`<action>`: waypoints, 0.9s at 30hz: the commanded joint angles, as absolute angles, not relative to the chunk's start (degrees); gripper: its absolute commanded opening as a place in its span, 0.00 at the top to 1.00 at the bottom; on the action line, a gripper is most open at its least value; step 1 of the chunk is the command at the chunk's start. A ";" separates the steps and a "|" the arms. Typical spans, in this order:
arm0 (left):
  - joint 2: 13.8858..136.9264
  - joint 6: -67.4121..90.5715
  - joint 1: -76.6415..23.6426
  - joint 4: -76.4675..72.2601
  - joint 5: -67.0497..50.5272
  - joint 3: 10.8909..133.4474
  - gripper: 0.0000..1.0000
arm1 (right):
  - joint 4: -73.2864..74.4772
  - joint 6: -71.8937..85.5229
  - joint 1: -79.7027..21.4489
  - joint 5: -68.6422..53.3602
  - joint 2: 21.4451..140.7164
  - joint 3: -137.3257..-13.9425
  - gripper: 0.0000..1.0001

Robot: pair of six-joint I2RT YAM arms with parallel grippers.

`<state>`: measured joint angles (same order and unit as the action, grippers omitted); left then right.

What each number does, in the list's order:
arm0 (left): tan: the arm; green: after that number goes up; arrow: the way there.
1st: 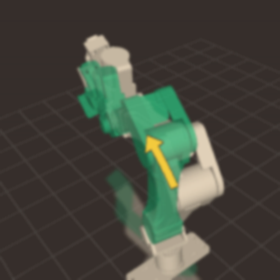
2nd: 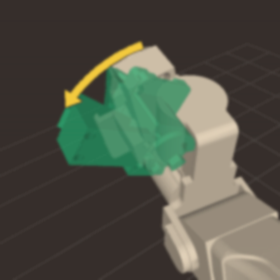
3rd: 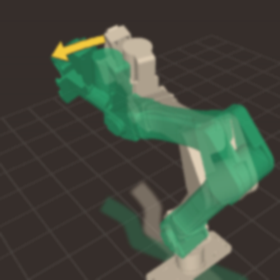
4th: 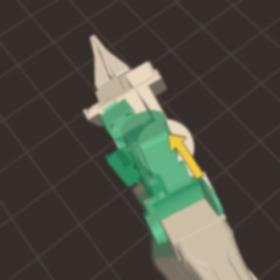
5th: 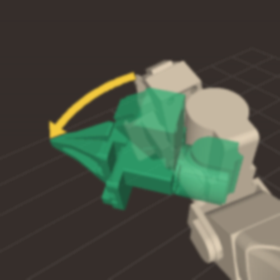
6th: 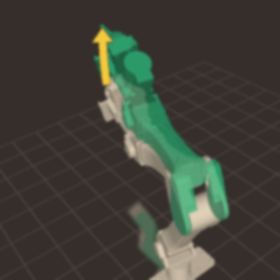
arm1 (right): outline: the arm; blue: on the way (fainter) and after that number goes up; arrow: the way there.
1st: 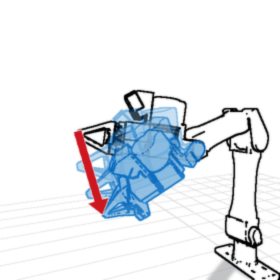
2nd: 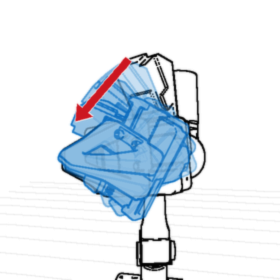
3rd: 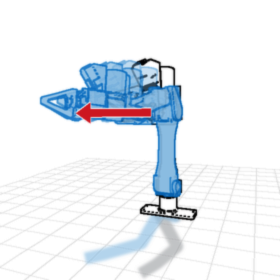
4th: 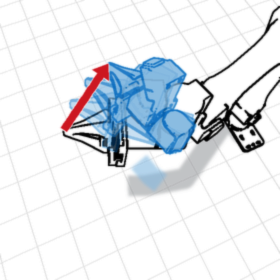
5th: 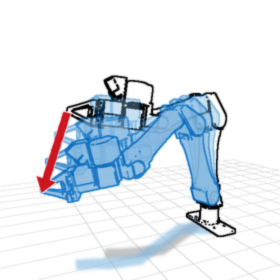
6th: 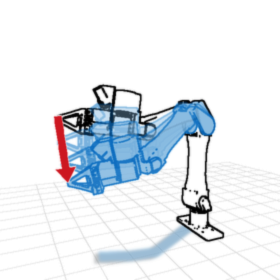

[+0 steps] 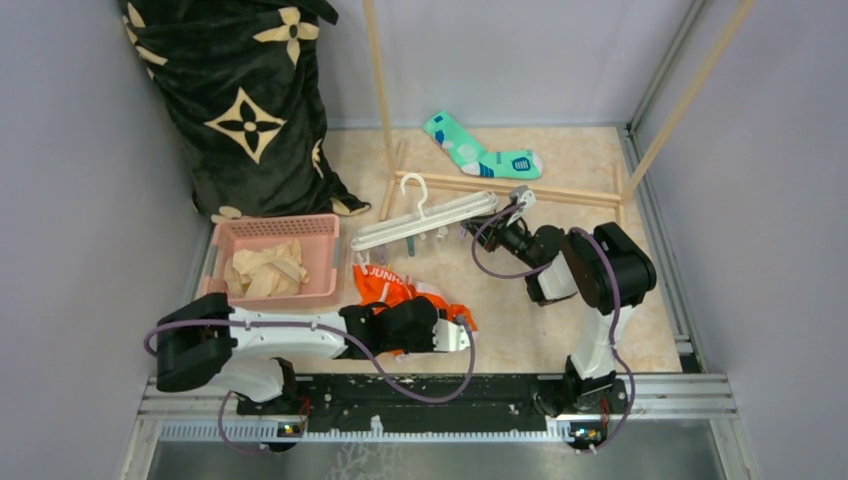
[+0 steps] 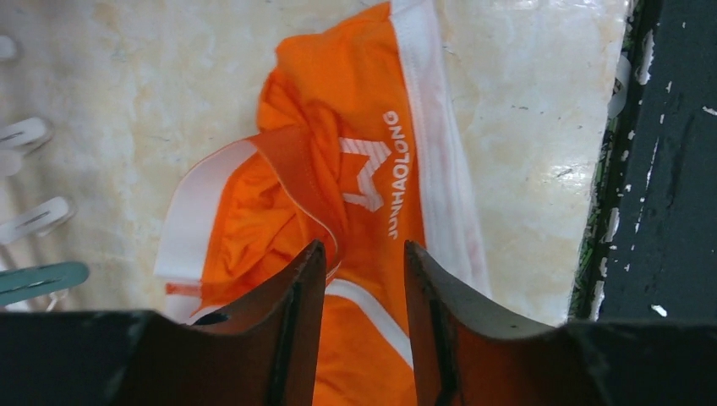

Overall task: Clip the underwear to the hanger
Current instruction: Adjust the underwear at the center of the board.

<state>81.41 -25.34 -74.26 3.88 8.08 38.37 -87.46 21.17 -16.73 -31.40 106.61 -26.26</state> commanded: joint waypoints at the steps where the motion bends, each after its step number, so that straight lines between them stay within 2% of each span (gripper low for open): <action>1: 75.57 -25.08 -74.06 1.56 12.06 37.82 0.52 | -97.45 22.21 -16.50 -32.17 106.59 -27.44 1.00; 7: 69.71 -24.61 -69.21 -0.03 7.18 39.35 0.48 | -97.43 22.37 -16.48 -32.39 106.41 -27.43 1.00; 13: 70.69 -27.38 -58.38 3.46 -6.24 43.43 0.29 | -97.64 22.41 -16.41 -32.61 106.35 -27.34 1.00; 15: 73.36 -28.80 -55.21 4.47 -10.55 45.64 0.08 | -97.98 22.62 -16.47 -32.65 106.54 -27.41 1.00; 16: 74.69 -30.30 -53.90 5.26 -13.26 46.80 0.06 | -98.15 22.77 -16.49 -32.66 106.64 -27.42 1.00; 21: 83.22 -35.07 -49.85 10.72 -28.13 55.51 0.05 | -98.70 23.29 -16.51 -32.87 106.81 -27.61 1.00; 27: 94.60 -41.70 -49.79 25.20 -36.16 67.17 0.02 | -98.63 23.28 -16.50 -32.79 106.44 -27.62 1.00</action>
<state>89.82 -35.75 -49.82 14.31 -26.17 61.78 -87.46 22.68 -16.71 -32.27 106.61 -26.26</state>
